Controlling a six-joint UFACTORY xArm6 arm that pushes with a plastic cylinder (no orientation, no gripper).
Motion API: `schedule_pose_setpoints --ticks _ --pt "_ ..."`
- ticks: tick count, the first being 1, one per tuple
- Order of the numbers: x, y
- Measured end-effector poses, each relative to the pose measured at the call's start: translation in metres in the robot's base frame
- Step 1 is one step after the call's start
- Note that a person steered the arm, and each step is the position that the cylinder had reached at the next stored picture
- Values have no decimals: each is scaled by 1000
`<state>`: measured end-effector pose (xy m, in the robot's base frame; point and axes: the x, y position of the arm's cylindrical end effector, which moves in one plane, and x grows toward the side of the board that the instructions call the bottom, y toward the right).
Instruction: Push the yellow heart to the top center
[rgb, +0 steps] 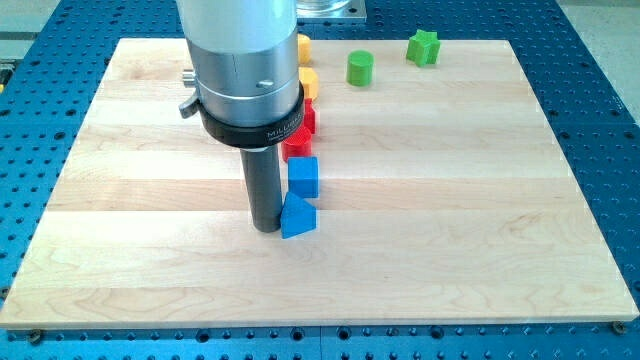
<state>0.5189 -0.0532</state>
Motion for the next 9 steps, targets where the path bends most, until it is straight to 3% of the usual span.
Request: schedule_pose_setpoints --ticks 2,6,9 --pt "0 8" --pt "-35 -145" --pt "-50 -145"
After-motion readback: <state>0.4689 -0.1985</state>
